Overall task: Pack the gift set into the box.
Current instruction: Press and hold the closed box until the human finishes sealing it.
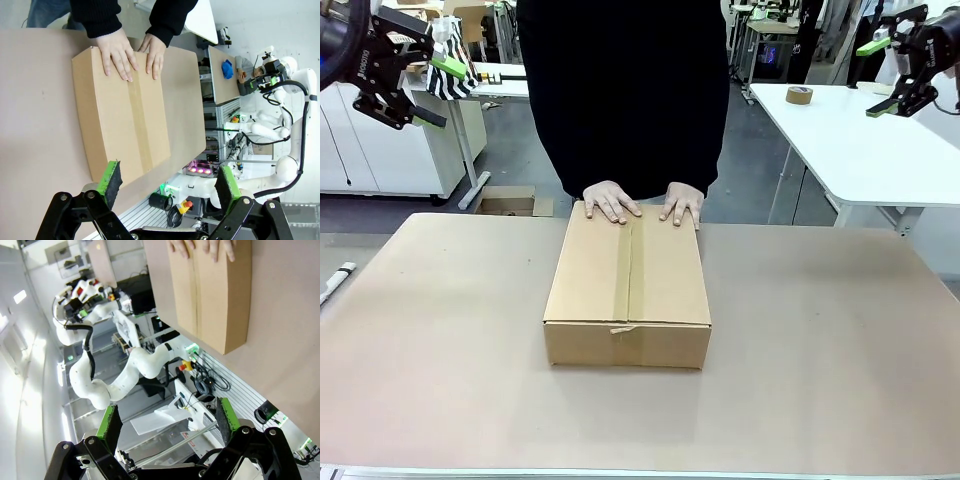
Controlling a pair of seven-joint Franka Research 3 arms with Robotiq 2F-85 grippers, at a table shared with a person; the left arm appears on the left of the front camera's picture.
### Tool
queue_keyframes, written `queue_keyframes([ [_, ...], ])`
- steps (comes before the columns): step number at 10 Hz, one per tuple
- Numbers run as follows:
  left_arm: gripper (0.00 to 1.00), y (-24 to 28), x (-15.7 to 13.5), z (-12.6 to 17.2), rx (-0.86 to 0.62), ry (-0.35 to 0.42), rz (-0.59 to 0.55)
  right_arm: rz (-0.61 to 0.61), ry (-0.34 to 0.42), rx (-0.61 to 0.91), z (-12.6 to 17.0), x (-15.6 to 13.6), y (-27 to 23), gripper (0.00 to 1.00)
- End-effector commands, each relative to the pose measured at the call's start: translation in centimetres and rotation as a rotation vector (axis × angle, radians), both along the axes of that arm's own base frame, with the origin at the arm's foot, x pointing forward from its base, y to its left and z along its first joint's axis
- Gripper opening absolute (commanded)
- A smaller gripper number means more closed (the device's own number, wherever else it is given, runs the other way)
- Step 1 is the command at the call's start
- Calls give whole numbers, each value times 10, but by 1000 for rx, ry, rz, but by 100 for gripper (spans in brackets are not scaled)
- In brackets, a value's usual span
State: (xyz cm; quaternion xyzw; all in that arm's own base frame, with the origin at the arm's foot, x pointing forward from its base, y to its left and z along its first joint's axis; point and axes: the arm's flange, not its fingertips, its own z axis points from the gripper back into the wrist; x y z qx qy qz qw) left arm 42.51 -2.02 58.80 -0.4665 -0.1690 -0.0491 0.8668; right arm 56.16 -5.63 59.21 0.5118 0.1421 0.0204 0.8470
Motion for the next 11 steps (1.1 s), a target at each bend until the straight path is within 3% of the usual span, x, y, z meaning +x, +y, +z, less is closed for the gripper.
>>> queue_keyframes([
  [1,100,1,-2,3,4,14,-1,-9,-6,-16,0,-1,1,100],
  [7,100,0,0,0,0,0,0,0,0,0,0,0,0,100],
  [8,100,-16,-2,9,52,-211,-99,145,-211,15,11,1,26,100],
  [9,100,-38,-3,11,82,-472,-216,227,-547,12,19,0,52,100],
  [10,100,-51,-2,6,75,-609,-265,394,-901,127,25,-8,78,100],
  [11,100,-55,-4,2,14,-785,-255,564,-1162,279,28,-23,96,100],
])
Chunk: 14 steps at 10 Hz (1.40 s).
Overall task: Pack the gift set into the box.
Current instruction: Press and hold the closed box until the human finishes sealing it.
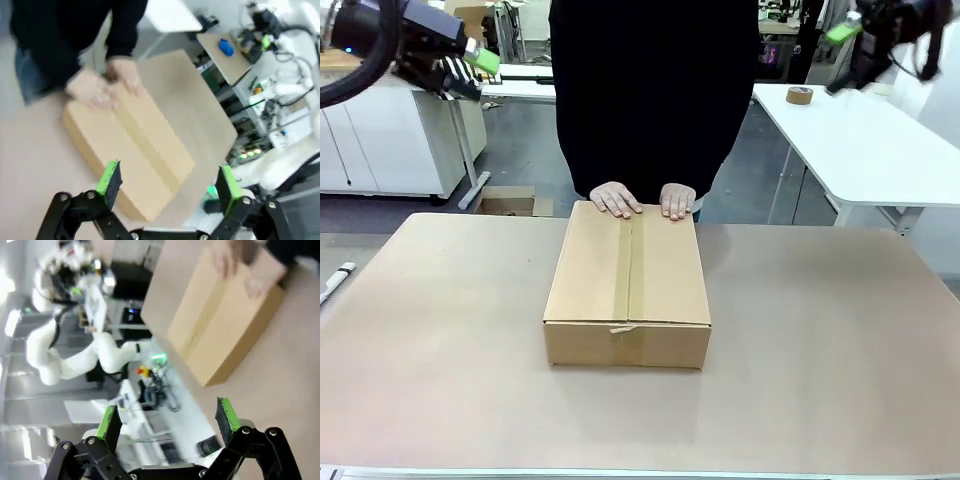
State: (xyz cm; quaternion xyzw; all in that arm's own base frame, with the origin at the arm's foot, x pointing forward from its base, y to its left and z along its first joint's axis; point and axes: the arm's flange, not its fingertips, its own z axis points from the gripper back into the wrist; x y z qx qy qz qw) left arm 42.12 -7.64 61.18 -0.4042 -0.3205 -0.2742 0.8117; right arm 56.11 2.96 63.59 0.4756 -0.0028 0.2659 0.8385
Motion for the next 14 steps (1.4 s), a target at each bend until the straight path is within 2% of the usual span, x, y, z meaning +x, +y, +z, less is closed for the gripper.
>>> queue_keyframes([
  [1,100,0,-3,-26,-181,-374,-113,579,-811,373,-18,-43,26,100],
  [2,100,0,-7,-30,-190,-396,-182,707,-900,566,-18,-64,36,100],
  [3,100,2,-11,-32,-197,-365,-207,818,-922,727,-21,-87,45,100],
  [4,100,6,-13,-35,-247,-310,-268,802,-946,871,-27,-100,44,100],
  [5,100,12,-13,-39,-275,-281,-276,438,-972,756,-43,-101,44,100],
  [6,100,15,-12,-44,-309,-224,-313,-95,-1071,270,-67,-100,43,100],
  [7,100,14,-9,-49,-337,-153,-321,-108,-1137,99,-74,-93,54,100],
  [8,100,5,-18,-40,-277,-292,-284,225,-742,312,-33,-88,37,100],
  [10,100,5,-18,-40,-277,-292,-284,225,-742,312,-33,-88,37,100],
  [11,100,5,-18,-40,-277,-292,-284,134,-820,287,-57,-92,33,100],
  [12,100,5,-18,-40,-277,-292,-284,178,-792,305,-48,-95,38,100],
  [13,100,8,-18,-42,-272,-264,-297,222,-953,363,-52,-93,68,100],
  [14,100,-4,-9,-52,-207,-408,-402,127,-1152,425,-61,-92,98,100],
])
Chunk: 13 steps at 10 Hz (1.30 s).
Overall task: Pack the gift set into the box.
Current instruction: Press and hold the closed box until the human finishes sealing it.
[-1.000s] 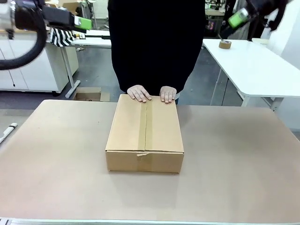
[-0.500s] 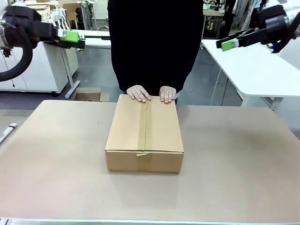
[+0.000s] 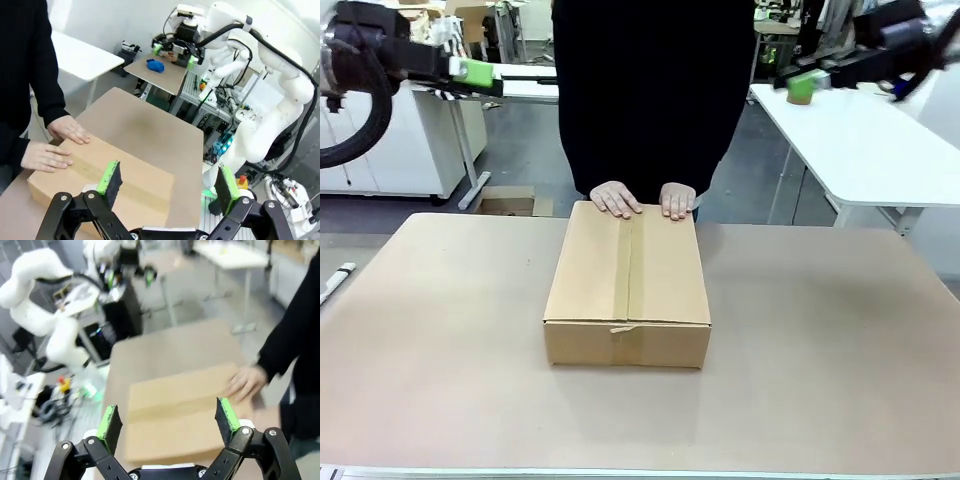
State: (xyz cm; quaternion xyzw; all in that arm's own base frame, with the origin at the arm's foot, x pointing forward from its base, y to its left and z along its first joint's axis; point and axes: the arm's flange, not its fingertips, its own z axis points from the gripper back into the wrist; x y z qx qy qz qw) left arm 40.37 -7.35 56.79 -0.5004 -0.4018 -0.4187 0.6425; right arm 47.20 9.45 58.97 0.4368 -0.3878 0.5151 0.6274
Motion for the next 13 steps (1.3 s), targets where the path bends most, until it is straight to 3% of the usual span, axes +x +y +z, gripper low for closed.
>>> queue_keyframes([
  [1,100,-16,16,-25,138,-284,-37,-44,-216,223,-30,-7,52,100],
  [2,100,-22,20,-42,206,-383,-61,-98,-218,308,-50,-7,64,100],
  [4,100,-37,25,-72,228,-586,-86,-44,-58,229,-103,-19,93,100],
  [5,100,-50,26,-85,190,-596,-103,4,-30,118,-123,-29,98,100],
  [7,100,-79,22,-117,34,-483,-176,94,-8,-102,-160,-47,95,100],
  [8,100,-96,20,-142,-64,-367,-235,116,-1,-158,-175,-55,100,100],
  [9,100,-109,15,-172,-118,-224,-276,146,16,-155,-187,-64,112,100],
  [10,100,-113,13,-191,-168,-6,-282,133,72,-251,-189,-59,109,100],
  [11,100,-107,10,-149,-55,-365,-251,139,14,-122,-191,-61,102,100],
  [13,100,-107,10,-149,-55,-365,-251,154,33,-175,-197,-64,104,100],
])
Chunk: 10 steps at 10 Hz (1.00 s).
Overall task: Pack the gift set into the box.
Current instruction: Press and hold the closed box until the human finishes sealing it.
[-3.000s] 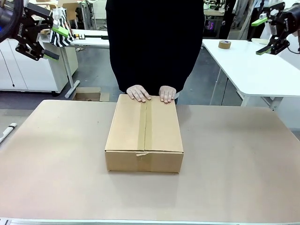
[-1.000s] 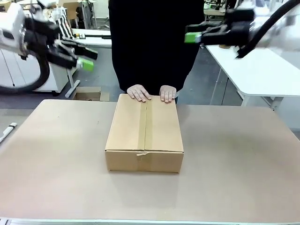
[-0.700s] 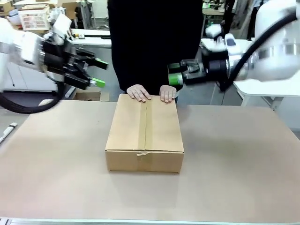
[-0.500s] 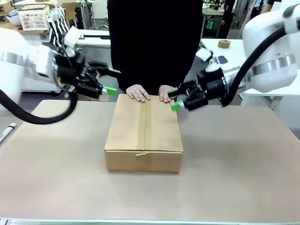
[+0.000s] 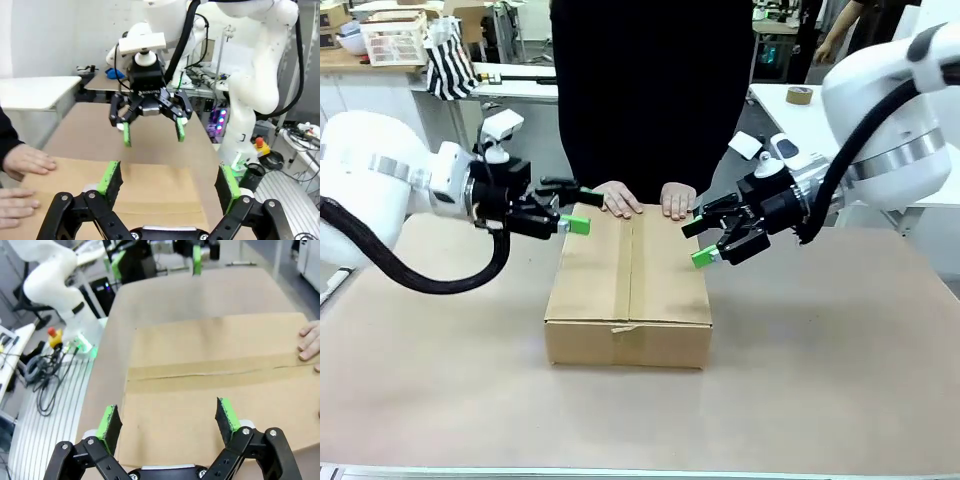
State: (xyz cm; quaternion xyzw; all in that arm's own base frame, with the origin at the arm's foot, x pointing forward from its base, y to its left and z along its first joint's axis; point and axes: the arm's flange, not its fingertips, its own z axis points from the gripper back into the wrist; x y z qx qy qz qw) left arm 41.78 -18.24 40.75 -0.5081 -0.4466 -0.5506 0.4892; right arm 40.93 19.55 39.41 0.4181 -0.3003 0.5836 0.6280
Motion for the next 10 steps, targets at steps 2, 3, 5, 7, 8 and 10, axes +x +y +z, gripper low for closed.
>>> queue_keyframes([
  [2,100,-15,13,-38,122,-48,51,-180,-184,-47,-23,20,67,100],
  [3,100,-14,21,-54,238,-125,126,-118,-142,4,-38,21,78,100],
  [5,100,-10,24,-76,252,-157,111,-119,-65,24,-57,24,80,100],
  [7,100,-9,32,-89,244,-127,114,-118,-38,10,-69,31,71,100],
  [8,100,-10,37,-94,239,-110,118,-95,-16,48,-70,36,60,100],
  [10,100,-12,42,-103,237,-78,126,-74,-37,41,-74,39,38,100],
])
